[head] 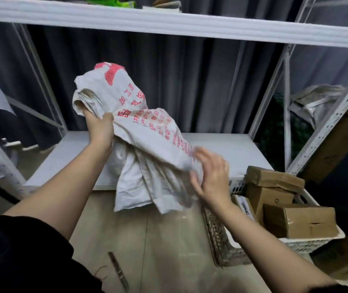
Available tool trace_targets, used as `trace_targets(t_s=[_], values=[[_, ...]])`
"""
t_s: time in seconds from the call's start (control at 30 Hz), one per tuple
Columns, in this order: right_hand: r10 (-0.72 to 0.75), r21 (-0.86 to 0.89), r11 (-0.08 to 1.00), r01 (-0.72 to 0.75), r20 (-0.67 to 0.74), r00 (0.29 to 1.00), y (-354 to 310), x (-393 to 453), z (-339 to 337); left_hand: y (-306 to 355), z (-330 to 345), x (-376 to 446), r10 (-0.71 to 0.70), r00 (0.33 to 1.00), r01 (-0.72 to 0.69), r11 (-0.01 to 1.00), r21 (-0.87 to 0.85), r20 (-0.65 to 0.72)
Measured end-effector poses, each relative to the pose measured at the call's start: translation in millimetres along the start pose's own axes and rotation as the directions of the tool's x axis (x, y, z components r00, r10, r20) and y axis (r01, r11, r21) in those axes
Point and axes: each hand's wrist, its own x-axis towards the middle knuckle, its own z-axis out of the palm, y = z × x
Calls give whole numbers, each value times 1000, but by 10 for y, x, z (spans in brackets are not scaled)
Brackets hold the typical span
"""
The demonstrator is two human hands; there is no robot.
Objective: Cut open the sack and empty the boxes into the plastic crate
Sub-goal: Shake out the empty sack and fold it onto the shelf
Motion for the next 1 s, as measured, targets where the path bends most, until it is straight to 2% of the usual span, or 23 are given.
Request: trace_targets(t_s=[0.03, 0.07, 0.1, 0.13, 0.23, 0.3, 0.37, 0.4, 0.43, 0.47, 0.5, 0.53, 0.57, 0.6, 0.67, 0.7, 0.77, 0.83, 0.9, 1.0], values=[[199, -14, 980, -198, 21, 980, 42, 68, 17, -11, -21, 1, 1, 1000, -1, 1000, 0, 6], [347, -9, 938, -348, 103, 932, 63, 93, 63, -6, -27, -23, -7, 1000, 7, 1000, -12, 26], [427, 0, 899, -439, 228, 875, 57, 69, 142, 8, -22, -58, -30, 999, 33, 998, -56, 45], [431, 11, 886, -463, 345, 834, 15, -22, 250, 31, -8, -102, -64, 996, 72, 989, -128, 61], [272, 82, 924, -372, 541, 796, -372, -458, 541, 28, 43, -166, -229, 965, 259, 908, -331, 125], [156, 138, 937, -321, 655, 739, -680, -712, 677, -15, 90, -232, -343, 916, 398, 845, -358, 207], [-13, 231, 937, -261, 771, 637, -824, -800, 706, -3, 151, -354, -393, 889, 451, 839, -304, 233], [-140, 294, 942, -163, 785, 604, -810, -781, 661, 17, 181, -398, -399, 885, 457, 842, -287, 239], [-240, 334, 942, -31, 736, 633, -761, -742, 598, 27, 204, -392, -394, 886, 451, 852, -264, 242], [-278, 344, 937, 65, 620, 734, -691, -701, 516, 47, 206, -381, -382, 889, 440, 867, -233, 253], [-222, 327, 942, 75, 438, 871, -589, -634, 422, 59, 173, -322, -368, 890, 427, 880, -207, 270], [-69, 314, 949, -19, 267, 961, -486, -544, 302, 78, 116, -267, -354, 890, 413, 893, -181, 286], [126, 329, 929, -167, 142, 982, -377, -438, 168, 82, 57, -217, -356, 884, 413, 898, -151, 303], [301, 356, 885, -299, 52, 952, -229, -314, 41, 82, 2, -173, -369, 879, 420, 899, -126, 302], [510, 340, 812, -475, -18, 860, 106, -44, -150, 75, -84, -116, -366, 872, 415, 904, -97, 325], [560, 305, 783, -541, 32, 828, 260, 84, -222, 83, -97, -111, -364, 870, 412, 907, -86, 334], [558, 290, 689, -665, 374, 741, 519, 269, -335, 125, -76, -148, -346, 855, 399, 914, -66, 386], [389, 291, 602, -743, 706, 592, 613, 318, -392, 174, -29, -198, -311, 852, 364, 930, -50, 422], [223, 332, 529, -781, 834, 505, 622, 321, -448, 207, 23, -234, -269, 854, 332, 941, -68, 445], [64, 387, 381, -840, 895, 441, 572, 273, -463, 227, 14, -218, -209, 879, 267, 960, -81, 428]])
